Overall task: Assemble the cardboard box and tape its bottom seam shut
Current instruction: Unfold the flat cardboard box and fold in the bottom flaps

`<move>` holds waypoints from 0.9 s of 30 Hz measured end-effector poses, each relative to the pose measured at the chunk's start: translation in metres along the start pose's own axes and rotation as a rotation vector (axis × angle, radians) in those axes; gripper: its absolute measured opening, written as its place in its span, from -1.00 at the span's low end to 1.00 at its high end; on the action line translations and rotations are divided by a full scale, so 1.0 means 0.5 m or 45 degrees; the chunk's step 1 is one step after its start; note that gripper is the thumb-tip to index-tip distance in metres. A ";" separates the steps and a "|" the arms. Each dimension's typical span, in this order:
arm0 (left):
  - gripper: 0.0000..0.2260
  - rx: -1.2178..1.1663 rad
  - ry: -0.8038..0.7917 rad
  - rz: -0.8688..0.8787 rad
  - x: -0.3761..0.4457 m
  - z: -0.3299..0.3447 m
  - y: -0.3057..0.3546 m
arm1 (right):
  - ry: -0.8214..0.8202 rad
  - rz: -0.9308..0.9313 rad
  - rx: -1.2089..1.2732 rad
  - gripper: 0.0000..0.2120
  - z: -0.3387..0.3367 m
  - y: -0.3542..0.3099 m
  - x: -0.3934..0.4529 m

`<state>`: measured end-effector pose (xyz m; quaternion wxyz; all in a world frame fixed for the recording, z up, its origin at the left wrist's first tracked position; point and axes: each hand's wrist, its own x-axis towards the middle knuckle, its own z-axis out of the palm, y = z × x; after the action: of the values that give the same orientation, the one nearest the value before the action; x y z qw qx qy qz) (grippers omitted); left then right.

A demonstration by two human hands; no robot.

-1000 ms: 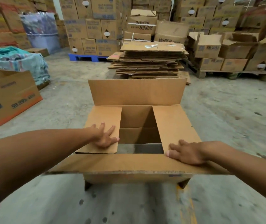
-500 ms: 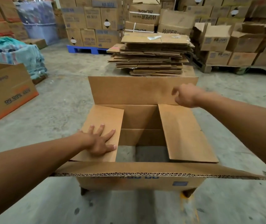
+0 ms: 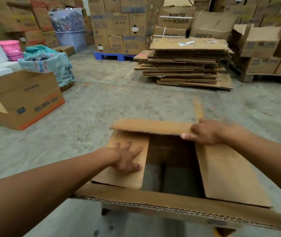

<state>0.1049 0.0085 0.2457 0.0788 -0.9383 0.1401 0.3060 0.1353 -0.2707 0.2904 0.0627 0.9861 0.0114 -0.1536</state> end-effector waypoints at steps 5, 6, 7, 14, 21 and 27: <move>-0.29 -0.086 -0.173 0.166 -0.073 -0.077 0.013 | -0.390 -0.062 0.009 -0.14 0.035 0.002 -0.033; -0.25 -0.154 -0.267 0.202 -0.095 -0.098 0.019 | -0.424 -0.039 0.015 -0.14 0.027 0.001 -0.031; -0.19 -0.272 -0.375 0.267 -0.117 -0.119 0.024 | -0.464 -0.009 0.023 -0.14 0.016 -0.003 -0.033; -0.51 -0.253 -0.365 0.725 -0.207 -0.174 0.046 | -0.695 0.230 0.294 -0.10 -0.057 0.000 -0.025; -0.35 0.144 0.777 0.134 -0.024 -0.052 0.008 | -0.537 0.178 0.313 -0.28 -0.063 0.017 -0.020; -0.49 -0.262 0.643 -0.081 0.059 0.076 -0.028 | 0.014 -0.013 0.212 -0.49 0.116 0.047 -0.081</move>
<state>0.1110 0.0242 0.1986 -0.0448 -0.9919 0.0942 0.0725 0.0802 -0.3015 0.2507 -0.0204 0.9886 0.0041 -0.1490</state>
